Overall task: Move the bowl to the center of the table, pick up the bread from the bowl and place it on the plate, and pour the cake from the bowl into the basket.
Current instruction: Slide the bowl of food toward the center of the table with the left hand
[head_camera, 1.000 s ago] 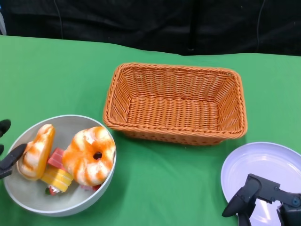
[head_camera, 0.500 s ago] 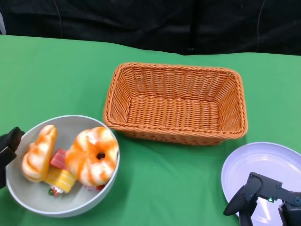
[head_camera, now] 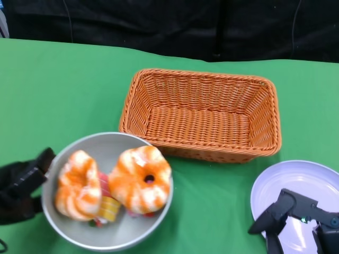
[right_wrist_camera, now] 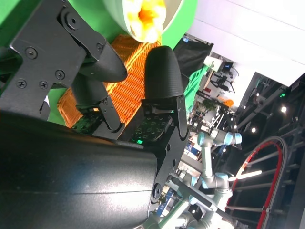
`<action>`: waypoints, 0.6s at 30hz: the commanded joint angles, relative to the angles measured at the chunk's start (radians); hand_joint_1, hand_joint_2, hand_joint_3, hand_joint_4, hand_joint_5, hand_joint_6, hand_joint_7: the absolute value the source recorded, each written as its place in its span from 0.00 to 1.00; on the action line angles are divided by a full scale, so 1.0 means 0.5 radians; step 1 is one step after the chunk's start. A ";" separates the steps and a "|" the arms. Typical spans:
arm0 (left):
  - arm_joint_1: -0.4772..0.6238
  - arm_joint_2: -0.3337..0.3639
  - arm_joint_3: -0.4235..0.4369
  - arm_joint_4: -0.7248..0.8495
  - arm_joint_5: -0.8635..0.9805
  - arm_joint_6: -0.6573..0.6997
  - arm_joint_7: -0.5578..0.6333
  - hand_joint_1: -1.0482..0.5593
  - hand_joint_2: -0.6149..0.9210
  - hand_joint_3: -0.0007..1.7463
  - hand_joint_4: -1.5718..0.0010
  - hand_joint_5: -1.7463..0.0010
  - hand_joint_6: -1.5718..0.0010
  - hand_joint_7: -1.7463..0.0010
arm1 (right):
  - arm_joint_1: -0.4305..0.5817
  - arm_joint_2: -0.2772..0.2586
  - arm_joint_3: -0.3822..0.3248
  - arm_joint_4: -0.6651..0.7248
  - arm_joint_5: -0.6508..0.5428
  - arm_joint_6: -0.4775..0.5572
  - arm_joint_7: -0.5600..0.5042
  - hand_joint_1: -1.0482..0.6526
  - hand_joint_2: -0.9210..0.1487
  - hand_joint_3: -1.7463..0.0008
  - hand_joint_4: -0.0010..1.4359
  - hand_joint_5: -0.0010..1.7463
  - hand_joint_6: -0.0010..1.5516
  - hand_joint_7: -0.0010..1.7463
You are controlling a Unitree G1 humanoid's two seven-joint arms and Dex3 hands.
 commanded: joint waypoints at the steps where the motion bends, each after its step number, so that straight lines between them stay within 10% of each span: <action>1: 0.013 -0.042 0.008 -0.114 -0.052 0.085 0.058 0.27 1.00 0.44 1.00 1.00 1.00 1.00 | 0.008 -0.019 0.045 -0.171 -0.157 -0.019 0.036 0.55 0.53 0.27 0.47 0.82 0.43 0.59; 12: -0.011 -0.164 -0.054 -0.280 -0.095 0.254 0.150 0.27 1.00 0.43 1.00 1.00 1.00 1.00 | -0.129 -0.176 0.116 -0.474 -0.449 0.421 0.344 0.36 0.03 0.92 0.19 0.63 0.19 0.40; 18: -0.036 -0.221 -0.103 -0.290 -0.109 0.287 0.179 0.27 1.00 0.41 1.00 1.00 1.00 1.00 | -0.308 -0.158 0.216 -0.517 -0.677 0.680 0.501 0.31 0.01 0.98 0.11 0.57 0.14 0.35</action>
